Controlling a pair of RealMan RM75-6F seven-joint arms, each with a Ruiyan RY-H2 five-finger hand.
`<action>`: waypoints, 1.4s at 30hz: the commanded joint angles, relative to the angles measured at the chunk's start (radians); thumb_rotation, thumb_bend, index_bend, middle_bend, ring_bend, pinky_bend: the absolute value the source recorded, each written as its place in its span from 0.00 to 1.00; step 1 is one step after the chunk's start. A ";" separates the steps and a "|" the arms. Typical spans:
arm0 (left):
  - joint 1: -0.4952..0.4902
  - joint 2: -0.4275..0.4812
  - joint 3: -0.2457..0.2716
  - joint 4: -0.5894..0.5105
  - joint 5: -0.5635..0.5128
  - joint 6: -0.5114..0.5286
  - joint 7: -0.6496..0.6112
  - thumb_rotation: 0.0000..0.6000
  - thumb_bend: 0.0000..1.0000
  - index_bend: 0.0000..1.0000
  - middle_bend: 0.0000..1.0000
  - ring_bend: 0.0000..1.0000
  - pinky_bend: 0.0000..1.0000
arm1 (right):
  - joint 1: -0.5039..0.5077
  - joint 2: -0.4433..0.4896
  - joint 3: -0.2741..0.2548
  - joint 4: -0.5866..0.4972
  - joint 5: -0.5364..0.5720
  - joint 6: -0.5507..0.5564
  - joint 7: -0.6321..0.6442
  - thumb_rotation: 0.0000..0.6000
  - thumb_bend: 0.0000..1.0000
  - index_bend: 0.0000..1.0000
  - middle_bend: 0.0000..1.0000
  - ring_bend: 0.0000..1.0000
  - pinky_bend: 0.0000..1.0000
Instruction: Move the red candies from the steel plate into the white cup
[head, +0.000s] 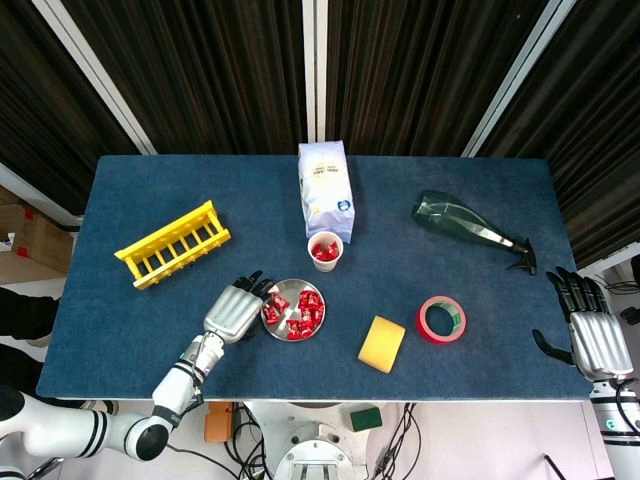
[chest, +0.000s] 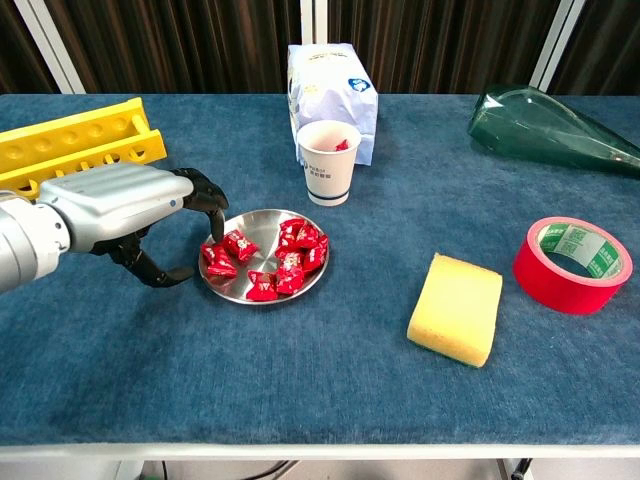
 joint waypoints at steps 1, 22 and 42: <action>0.001 -0.005 -0.002 0.010 0.006 -0.013 -0.003 1.00 0.31 0.35 0.14 0.03 0.20 | 0.000 -0.001 0.001 0.000 0.001 -0.001 -0.001 1.00 0.29 0.00 0.00 0.00 0.00; -0.003 -0.065 -0.029 0.088 0.055 -0.065 -0.005 1.00 0.31 0.39 0.14 0.03 0.20 | 0.001 0.002 0.002 0.001 0.004 -0.001 0.005 1.00 0.29 0.00 0.00 0.00 0.00; 0.008 -0.095 -0.049 0.125 0.092 -0.068 -0.017 1.00 0.32 0.58 0.15 0.03 0.20 | 0.000 0.003 0.003 0.000 0.005 0.001 0.007 1.00 0.29 0.00 0.00 0.00 0.00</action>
